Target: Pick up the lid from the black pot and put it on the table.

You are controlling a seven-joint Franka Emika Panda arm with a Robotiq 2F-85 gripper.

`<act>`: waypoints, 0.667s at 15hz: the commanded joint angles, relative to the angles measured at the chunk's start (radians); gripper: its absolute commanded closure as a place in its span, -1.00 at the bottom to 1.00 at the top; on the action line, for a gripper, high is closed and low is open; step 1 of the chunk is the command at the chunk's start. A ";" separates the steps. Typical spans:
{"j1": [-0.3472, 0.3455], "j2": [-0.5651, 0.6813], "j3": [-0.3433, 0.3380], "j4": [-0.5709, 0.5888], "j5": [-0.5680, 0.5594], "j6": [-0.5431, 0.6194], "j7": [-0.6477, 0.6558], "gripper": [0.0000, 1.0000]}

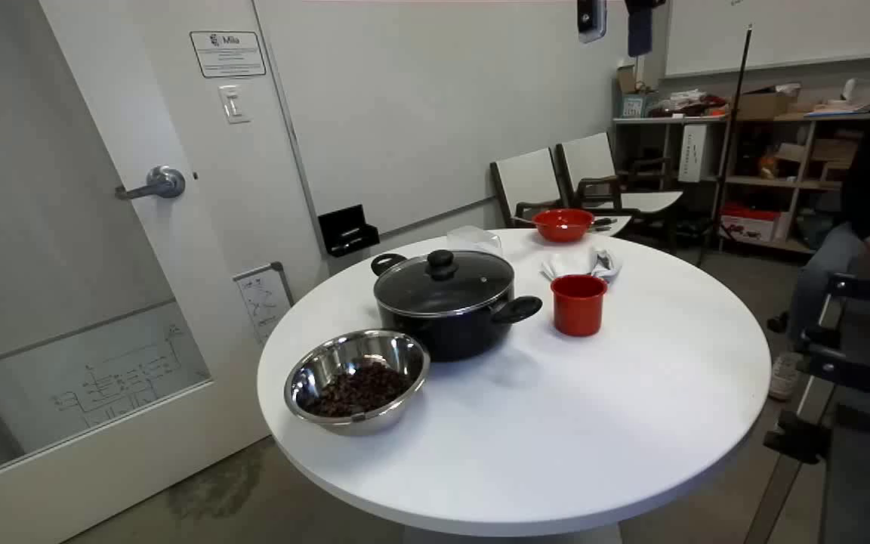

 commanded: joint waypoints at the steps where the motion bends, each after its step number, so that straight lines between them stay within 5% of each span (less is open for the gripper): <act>1: -0.006 0.000 0.005 0.001 0.001 -0.002 -0.001 -1.00; 5: -0.030 0.099 0.044 0.064 -0.072 0.101 0.149 -1.00; 10: -0.013 0.340 0.135 0.287 -0.356 0.114 0.409 -1.00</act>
